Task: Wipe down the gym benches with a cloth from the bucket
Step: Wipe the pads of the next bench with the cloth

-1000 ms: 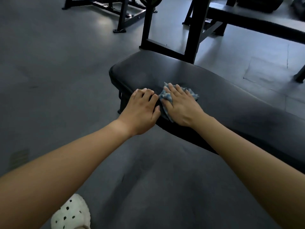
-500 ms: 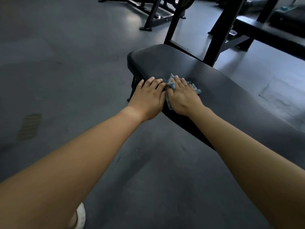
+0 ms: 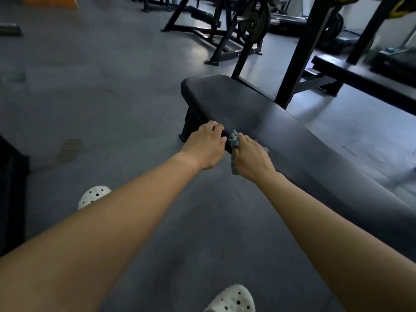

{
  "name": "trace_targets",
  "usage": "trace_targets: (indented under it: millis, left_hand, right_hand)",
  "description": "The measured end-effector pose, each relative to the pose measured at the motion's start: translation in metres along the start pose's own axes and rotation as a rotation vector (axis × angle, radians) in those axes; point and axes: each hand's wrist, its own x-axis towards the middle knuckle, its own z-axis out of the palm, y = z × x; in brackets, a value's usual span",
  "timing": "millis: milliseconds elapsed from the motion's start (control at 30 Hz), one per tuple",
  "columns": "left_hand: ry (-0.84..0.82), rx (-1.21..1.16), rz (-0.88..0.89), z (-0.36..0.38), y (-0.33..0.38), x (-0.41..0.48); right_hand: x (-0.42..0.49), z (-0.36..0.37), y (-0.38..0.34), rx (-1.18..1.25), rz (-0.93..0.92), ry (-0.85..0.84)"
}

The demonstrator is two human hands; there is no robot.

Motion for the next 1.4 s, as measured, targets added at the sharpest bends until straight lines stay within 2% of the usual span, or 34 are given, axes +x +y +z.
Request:
trace_targets:
  millis: [133,267,400,633,767,900,1133,1400]
  left_hand:
    - [0.007,-0.1,-0.017,-0.031,0.032,-0.052]
    - [0.033,-0.214,-0.067,-0.065,0.062,-0.107]
    - [0.064,-0.335,-0.121,-0.097,0.078,-0.163]
    - [0.217,-0.178,-0.295,-0.154,0.074,-0.242]
    - [0.3,-0.13,-0.399,-0.182,0.063,-0.278]
    - [0.371,-0.104,-0.536,-0.202,0.039,-0.326]
    - [0.399,-0.09,-0.664,-0.225,-0.002,-0.424]
    - [0.38,-0.079,-0.655,-0.226,-0.014,-0.519]
  right_hand:
    - [-0.044,-0.036,-0.033,0.273,0.017,0.086]
    - [-0.093,-0.066,-0.072,0.565,0.036,0.051]
    - [-0.138,-0.08,-0.105,0.686,-0.04,-0.006]
    - [-0.179,-0.102,-0.156,0.703,-0.122,0.091]
    - [-0.197,-0.101,-0.185,0.767,-0.119,0.05]
    - [-0.212,-0.087,-0.216,0.678,-0.161,0.043]
    - [-0.235,-0.057,-0.28,0.566,-0.222,-0.104]
    - [-0.282,-0.041,-0.368,0.551,-0.334,-0.3]
